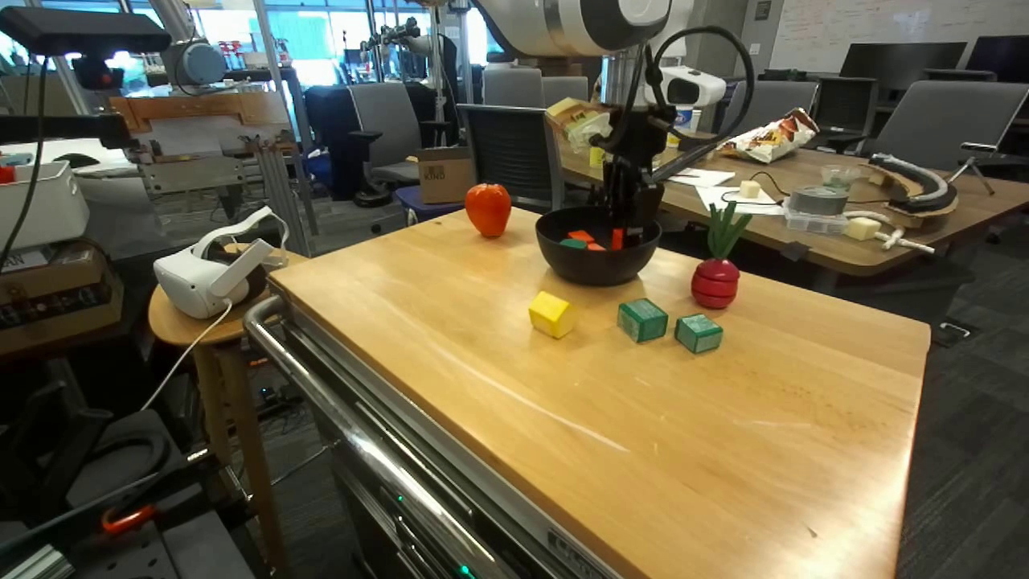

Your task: Take most of the objects from the bowl one at a time and put them on the table, then move the apple to the right, then take the block from the bowl and put it on the table

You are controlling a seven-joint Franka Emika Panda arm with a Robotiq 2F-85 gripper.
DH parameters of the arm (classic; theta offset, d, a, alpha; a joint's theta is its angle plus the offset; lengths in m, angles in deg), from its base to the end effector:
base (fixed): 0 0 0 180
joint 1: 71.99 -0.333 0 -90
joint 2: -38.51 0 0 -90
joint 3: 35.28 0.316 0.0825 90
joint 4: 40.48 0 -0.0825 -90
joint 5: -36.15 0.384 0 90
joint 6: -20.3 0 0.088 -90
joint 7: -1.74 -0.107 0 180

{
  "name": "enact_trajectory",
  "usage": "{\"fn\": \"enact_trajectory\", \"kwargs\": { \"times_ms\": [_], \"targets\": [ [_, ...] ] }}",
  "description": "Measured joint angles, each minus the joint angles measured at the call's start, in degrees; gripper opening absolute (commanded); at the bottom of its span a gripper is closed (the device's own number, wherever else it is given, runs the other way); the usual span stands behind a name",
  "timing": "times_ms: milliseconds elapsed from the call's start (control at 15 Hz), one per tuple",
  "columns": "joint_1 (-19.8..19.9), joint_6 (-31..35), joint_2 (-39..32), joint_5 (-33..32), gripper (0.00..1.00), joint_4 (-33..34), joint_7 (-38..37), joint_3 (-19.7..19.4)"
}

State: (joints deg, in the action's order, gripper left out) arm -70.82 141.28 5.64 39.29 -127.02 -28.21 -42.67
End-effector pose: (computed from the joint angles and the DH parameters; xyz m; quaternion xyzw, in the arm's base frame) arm 0.7012 -0.0882 0.3349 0.9429 -0.3325 0.0179 0.0079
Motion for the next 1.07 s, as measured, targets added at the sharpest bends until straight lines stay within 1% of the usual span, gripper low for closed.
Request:
{"fn": "enact_trajectory", "kwargs": {
  "times_ms": [133, 267, 467, 600, 733, 1067],
  "targets": [
    [-0.59, 1.48, 4.33, -3.01, 0.17, -3.65, 2.31, -0.07],
    [-1.04, 3.14, 9.95, -5.21, 0.17, -9.01, 6.24, 0.1],
    [-1.01, 6.44, 18.02, -5.47, 0.17, -17.78, 13.61, 0.81],
    [-0.85, 8.99, 22.59, -5.38, 0.17, -24.09, 15.84, 1.0],
    [0.02, 11.91, 26.31, -3.53, 0.17, -30.67, 16.37, 0.96],
    [4.87, 22.01, 34.04, 7.98, 0.17, -47.44, 20.11, -0.81]
  ]
}}
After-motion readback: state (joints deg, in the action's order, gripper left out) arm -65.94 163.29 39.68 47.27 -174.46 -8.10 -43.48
